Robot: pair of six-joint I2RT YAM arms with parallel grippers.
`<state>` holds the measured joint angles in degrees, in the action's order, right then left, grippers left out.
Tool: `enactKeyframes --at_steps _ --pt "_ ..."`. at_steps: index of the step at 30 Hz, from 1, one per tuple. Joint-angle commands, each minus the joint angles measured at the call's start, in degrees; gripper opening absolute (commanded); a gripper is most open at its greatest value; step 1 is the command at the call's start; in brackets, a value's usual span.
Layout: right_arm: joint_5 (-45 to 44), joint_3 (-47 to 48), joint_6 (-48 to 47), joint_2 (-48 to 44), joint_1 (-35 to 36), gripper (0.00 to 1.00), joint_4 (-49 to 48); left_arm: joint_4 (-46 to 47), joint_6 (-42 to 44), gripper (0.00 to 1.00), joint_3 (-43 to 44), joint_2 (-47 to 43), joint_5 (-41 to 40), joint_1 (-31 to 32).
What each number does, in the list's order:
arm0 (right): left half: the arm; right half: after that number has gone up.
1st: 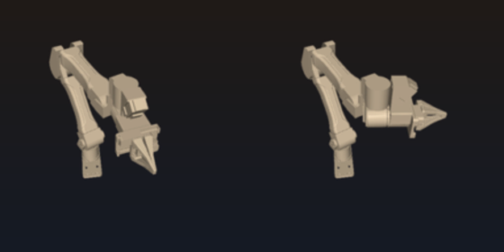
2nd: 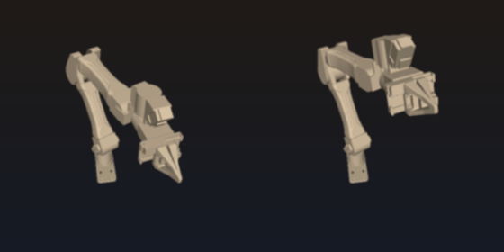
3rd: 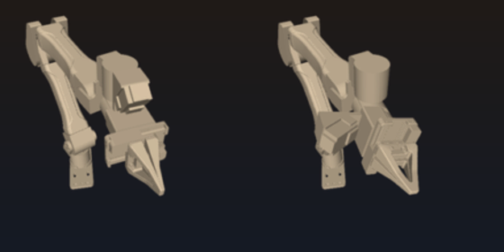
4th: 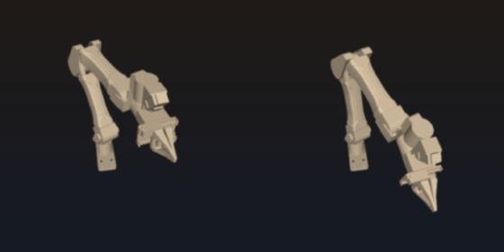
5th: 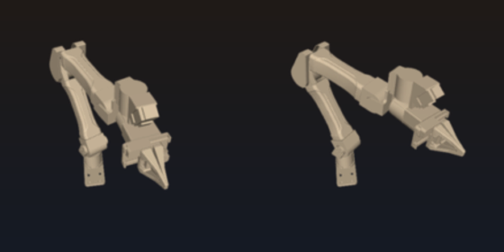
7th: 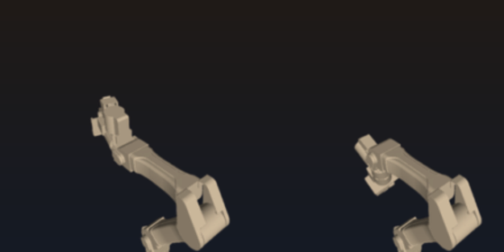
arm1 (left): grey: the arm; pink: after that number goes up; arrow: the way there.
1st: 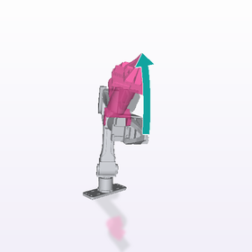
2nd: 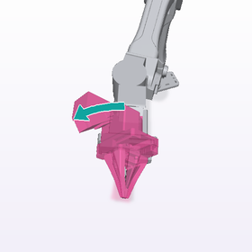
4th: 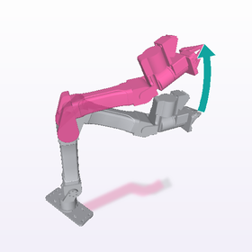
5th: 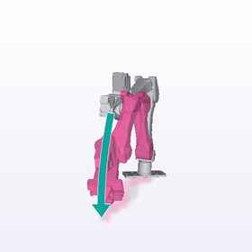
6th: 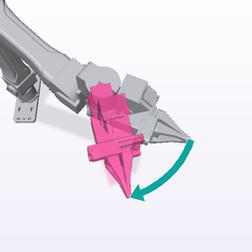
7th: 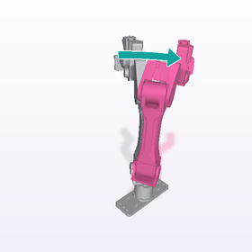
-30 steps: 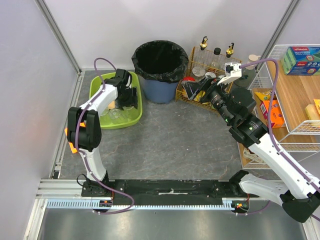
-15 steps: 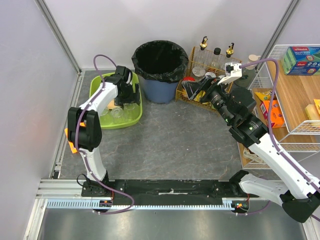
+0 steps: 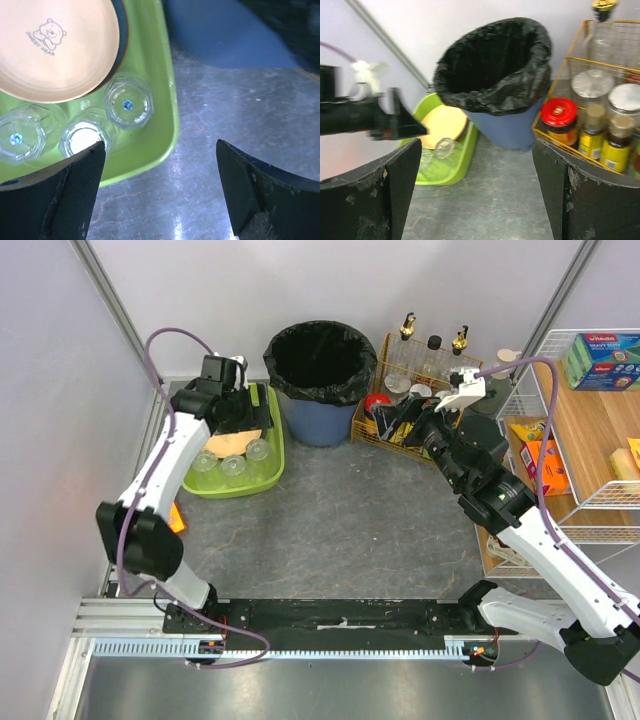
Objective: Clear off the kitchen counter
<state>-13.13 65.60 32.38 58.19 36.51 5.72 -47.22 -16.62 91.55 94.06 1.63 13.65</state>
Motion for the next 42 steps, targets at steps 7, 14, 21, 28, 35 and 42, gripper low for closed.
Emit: enactKeyframes --at_steps 7,14,21,28,35,42 --pt "-17.02 12.34 -17.07 1.84 -0.39 0.98 14.23 -5.77 0.8 0.96 1.97 -23.02 1.27 0.85" --pt "-18.51 22.44 -22.45 -2.38 -0.39 0.98 24.15 -8.67 -0.25 0.99 -0.49 -36.22 4.43 0.77" --pt "-19.04 36.6 -22.19 -9.14 -0.39 0.98 38.3 -12.36 -1.04 0.99 0.03 -42.72 7.16 0.85" --pt "-17.55 42.06 -20.96 -14.16 -0.39 0.98 43.41 -14.65 -1.22 0.99 1.52 -47.3 8.57 0.76" --pt "-13.95 42.68 -19.11 -13.64 -0.39 0.98 44.21 -16.76 -0.96 0.99 3.02 -48.97 8.57 0.76" --pt "-13.5 43.12 -19.9 -12.23 -0.39 0.98 43.51 -17.46 1.33 0.99 5.13 -48.71 7.95 0.76"
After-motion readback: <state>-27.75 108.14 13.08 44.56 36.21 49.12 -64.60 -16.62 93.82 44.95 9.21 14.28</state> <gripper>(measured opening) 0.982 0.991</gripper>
